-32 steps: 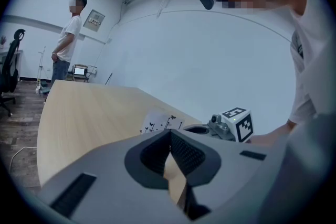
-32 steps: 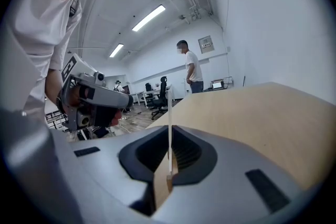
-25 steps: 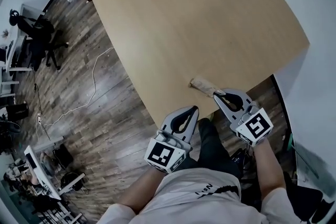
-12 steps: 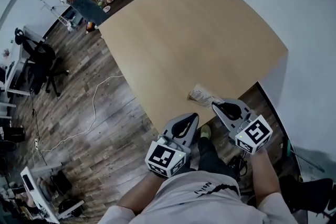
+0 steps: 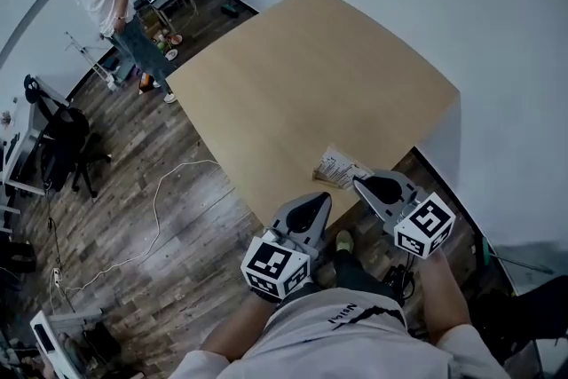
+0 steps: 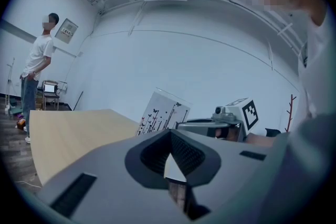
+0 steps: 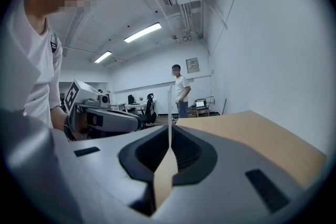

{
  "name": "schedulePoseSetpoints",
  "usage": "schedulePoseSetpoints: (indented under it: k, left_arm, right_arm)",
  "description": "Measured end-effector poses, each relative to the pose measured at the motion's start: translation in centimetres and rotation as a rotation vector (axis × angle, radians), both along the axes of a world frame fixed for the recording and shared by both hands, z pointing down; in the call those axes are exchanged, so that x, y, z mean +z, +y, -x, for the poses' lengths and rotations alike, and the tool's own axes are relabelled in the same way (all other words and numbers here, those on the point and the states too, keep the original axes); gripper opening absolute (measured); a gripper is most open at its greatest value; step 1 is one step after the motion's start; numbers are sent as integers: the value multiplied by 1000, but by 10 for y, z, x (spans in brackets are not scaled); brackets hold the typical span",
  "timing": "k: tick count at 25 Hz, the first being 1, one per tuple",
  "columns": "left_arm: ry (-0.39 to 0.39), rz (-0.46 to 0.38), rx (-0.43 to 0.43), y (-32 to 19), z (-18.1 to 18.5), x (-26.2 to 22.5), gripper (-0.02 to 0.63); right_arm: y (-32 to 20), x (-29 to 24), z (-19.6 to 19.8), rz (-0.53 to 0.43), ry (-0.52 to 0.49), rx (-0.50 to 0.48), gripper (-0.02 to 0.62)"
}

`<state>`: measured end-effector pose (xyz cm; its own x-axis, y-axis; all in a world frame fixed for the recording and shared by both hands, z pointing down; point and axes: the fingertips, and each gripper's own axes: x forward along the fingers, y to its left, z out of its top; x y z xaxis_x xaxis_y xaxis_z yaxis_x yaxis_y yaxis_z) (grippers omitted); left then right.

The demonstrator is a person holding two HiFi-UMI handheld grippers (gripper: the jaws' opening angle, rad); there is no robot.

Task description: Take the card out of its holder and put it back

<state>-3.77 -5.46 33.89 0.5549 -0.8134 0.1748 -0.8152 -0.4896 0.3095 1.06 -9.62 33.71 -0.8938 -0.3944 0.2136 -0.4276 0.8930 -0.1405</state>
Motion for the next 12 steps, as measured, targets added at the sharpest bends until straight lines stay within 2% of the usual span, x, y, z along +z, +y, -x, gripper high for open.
schedulePoseSetpoints:
  k: [12]
  left_arm:
    - [18,-23,-16,14,5,-24,12]
  right_arm:
    - [18,-22,-2,-18,-11,16,25]
